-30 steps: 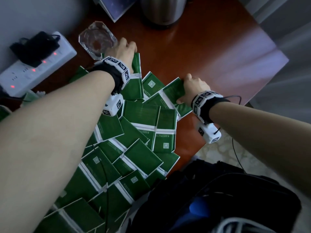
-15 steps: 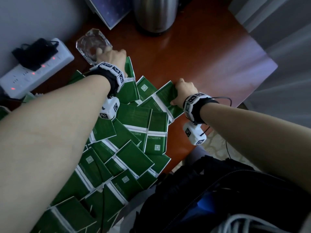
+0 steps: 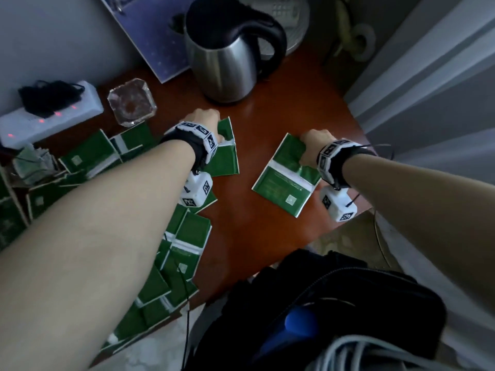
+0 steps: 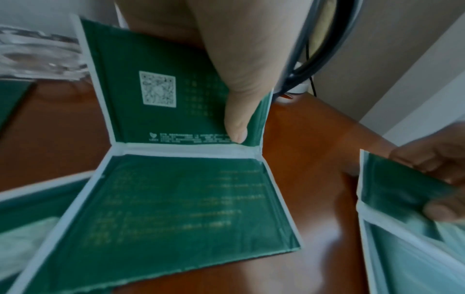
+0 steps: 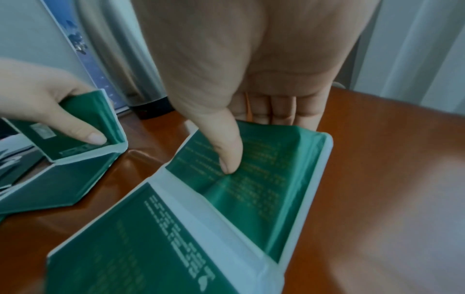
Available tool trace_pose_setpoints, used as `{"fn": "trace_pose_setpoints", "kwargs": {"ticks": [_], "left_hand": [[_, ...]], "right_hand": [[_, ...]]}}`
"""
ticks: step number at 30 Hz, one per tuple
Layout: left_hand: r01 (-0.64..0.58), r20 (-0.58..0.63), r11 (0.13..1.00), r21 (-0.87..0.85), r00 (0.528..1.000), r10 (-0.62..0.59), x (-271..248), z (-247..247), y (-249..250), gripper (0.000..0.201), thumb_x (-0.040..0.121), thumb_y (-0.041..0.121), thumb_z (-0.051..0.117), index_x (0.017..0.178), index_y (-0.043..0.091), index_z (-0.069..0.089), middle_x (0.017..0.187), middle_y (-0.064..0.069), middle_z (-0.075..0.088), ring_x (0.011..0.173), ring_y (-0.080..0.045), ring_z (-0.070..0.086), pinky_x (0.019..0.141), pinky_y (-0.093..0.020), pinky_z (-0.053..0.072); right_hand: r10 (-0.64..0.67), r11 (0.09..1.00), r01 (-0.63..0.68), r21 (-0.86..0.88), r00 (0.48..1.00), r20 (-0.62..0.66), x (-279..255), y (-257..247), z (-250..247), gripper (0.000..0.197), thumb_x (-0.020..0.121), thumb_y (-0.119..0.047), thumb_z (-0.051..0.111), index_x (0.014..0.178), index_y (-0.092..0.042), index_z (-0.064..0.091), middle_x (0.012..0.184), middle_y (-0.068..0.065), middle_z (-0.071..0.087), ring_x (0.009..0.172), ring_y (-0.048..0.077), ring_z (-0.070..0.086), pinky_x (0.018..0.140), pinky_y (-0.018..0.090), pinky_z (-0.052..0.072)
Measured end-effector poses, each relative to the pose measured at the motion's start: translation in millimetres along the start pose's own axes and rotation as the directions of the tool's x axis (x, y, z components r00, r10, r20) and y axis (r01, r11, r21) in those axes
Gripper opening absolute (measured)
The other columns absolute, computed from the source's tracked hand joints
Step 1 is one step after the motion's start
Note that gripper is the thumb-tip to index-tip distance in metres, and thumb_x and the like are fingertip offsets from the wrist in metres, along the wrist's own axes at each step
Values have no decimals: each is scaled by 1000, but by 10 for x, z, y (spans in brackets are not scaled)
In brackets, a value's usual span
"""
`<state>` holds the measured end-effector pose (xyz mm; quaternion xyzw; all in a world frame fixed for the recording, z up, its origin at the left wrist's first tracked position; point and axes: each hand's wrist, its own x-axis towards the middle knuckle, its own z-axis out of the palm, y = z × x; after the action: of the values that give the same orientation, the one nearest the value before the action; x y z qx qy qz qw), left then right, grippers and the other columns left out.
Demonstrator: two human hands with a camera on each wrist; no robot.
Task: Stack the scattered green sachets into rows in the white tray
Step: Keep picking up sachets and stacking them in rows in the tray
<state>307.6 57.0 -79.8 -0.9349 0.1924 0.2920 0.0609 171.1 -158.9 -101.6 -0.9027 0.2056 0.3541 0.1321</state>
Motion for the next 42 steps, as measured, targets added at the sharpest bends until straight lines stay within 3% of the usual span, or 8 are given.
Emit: {"fn": "trace_pose_setpoints", "kwargs": {"ticks": [7,15,18,20,23,31,35,42], "left_hand": [[-17,76,1000,8,997,16,-145,138,681,39,86,30,70,121,18,58,111,-15,66,96,-38,64,76,-37,51],[22,-34,999,-36,999,-23,-677,216,849,33,87,38,69,114,23,59,115,-6,61,102,-32,62,81,-40,52],[-34,-68,995,-89,997,28,-938,526,858,66,76,63,69,129,28,50,134,-2,47,123,-26,48,97,-43,44],[-84,-21,995,-61,996,83,-1092,836,829,102,70,80,60,151,29,25,160,-2,18,147,-26,20,115,-52,25],[-117,4,993,-32,993,118,-1319,1355,808,123,67,90,47,155,29,-13,162,1,-23,151,-23,-13,119,-59,4],[-195,-212,981,3,958,192,-1963,2096,982,125,62,97,33,157,26,-8,164,0,-16,151,-23,-10,119,-59,5],[-250,-282,968,30,927,248,-2310,2413,1001,117,68,82,58,157,29,3,165,3,-4,152,-21,1,118,-56,13],[-164,-451,986,-26,882,135,-2610,2735,1095,80,82,11,71,147,34,32,158,11,31,143,-16,31,108,-49,31]], "right_hand": [[-173,980,172,-100,985,-6,101,445,-354,16,81,-11,59,97,-13,59,89,9,61,76,29,62,62,33,53],[-407,888,383,-253,912,-45,-342,380,-472,36,83,-6,57,118,-13,52,103,10,55,89,31,59,69,38,52],[-522,814,462,-352,847,-99,-505,343,-163,48,80,-24,65,122,-13,45,118,9,50,107,31,52,82,41,49],[-521,822,460,-335,845,-120,-571,331,147,77,78,-49,66,139,-12,35,141,12,41,126,34,44,99,49,43],[-464,838,425,-341,885,-37,-628,424,664,107,83,-70,51,157,-16,-4,165,8,-6,151,33,3,120,56,12],[-538,807,418,-418,812,-226,-1087,751,1584,107,81,-78,35,158,-17,-7,165,6,-11,152,32,-4,121,56,1],[-518,824,389,-413,811,-271,-1392,782,1975,108,81,-75,43,158,-16,-4,166,5,-7,152,31,-1,121,56,6],[-422,885,322,-337,861,-283,-1727,660,2043,92,86,-12,59,158,-19,3,166,4,-4,150,32,9,117,52,16]]}}
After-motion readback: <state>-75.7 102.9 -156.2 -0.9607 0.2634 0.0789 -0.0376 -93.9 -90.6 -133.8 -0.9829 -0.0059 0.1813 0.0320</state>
